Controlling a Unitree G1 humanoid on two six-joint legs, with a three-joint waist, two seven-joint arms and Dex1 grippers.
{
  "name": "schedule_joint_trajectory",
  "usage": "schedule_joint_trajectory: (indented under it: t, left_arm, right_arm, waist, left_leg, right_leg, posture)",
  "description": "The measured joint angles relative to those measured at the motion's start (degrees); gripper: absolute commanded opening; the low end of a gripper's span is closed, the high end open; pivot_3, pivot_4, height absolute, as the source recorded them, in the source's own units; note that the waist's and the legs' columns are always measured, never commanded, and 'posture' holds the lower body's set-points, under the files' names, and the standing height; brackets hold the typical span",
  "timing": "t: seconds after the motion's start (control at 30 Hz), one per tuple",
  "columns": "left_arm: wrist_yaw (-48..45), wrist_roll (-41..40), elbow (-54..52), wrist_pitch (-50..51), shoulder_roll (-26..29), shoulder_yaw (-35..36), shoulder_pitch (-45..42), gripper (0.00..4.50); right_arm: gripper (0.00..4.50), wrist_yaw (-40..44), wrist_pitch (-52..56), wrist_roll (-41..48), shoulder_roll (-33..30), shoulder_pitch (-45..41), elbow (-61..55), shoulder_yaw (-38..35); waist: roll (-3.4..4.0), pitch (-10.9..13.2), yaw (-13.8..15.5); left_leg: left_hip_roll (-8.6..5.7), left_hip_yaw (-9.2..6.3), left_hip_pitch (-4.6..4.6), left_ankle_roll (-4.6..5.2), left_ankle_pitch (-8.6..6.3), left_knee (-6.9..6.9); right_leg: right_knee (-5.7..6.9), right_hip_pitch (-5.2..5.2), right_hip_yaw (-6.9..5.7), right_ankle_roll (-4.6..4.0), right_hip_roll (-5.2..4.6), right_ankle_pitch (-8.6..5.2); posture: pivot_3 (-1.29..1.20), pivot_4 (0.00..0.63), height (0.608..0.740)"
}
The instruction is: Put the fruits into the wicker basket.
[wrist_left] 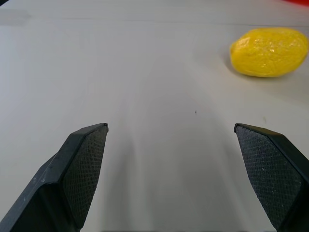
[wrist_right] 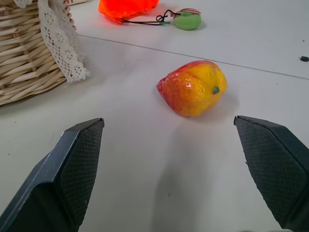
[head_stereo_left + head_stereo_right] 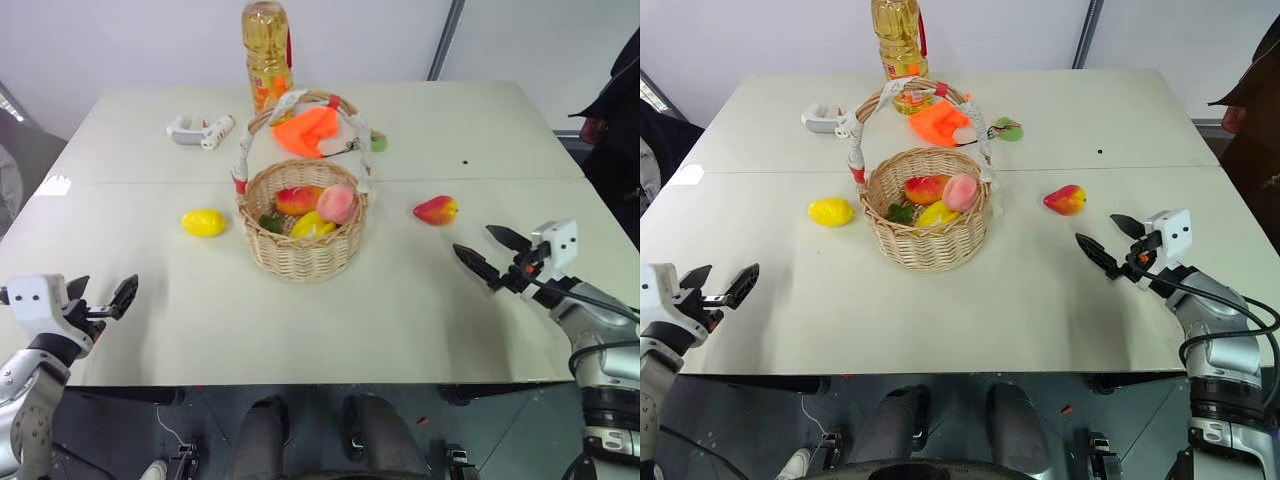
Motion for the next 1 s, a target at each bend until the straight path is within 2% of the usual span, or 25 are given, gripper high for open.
schedule_joint_trajectory:
  t: [0.33,0.5,0.7,0.83,1.0]
  left_arm:
    - [-1.8,-0.5,0.4,0.7,0.5,-1.3,-3.2,4.50]
    - [-3.9,2.5,1.6,0.5,4.7,-4.7,-6.6,4.50]
    - [-10.3,9.2,4.0,-1.6,14.4,-13.0,-13.9,4.50]
    - [-19.0,15.7,11.0,-6.0,21.9,-22.3,-21.5,4.50]
    - [-27.6,21.5,22.7,-12.3,23.3,-31.5,-33.2,4.50]
  right_arm:
    - [4.49,-0.1,-0.6,0.2,0.0,-0.2,0.0,0.0]
    - [4.49,0.7,-0.4,0.3,-0.1,-2.0,-0.5,0.4]
    - [4.49,3.5,3.3,1.9,-2.9,-1.8,-8.1,1.0]
    - [4.49,6.9,9.8,5.3,-7.6,1.5,-18.0,2.5]
    - [4.49,8.4,16.5,10.4,-10.3,0.7,-28.7,3.7]
  waist:
    - [0.00,0.0,0.0]
    - [0.00,0.0,0.0]
    - [0.00,0.0,0.1]
    - [0.03,0.0,0.1]
    - [-0.04,0.0,-0.1]
  left_leg:
    - [-0.01,0.03,0.00,0.00,0.00,0.01]
    - [-0.01,0.04,0.02,0.00,0.00,0.01]
    - [0.00,0.19,0.01,0.00,0.00,-0.03]
    - [0.00,0.29,-0.01,0.00,0.00,-0.12]
    - [0.10,0.36,0.01,0.00,0.00,-0.12]
  right_leg:
    - [0.02,0.00,0.01,0.01,0.01,0.01]
    - [0.07,-0.01,0.01,0.00,0.05,0.01]
    - [0.05,-0.04,0.04,0.06,0.00,-0.02]
    - [0.07,-0.12,0.08,0.10,-0.02,-0.05]
    - [0.06,-0.13,0.10,0.10,0.02,-0.04]
  posture:
    - [0.00,0.150,0.740]
    - [0.00,0.150,0.740]
    - [0.00,0.150,0.740]
    - [0.00,0.150,0.740]
    - [0.00,0.150,0.740]
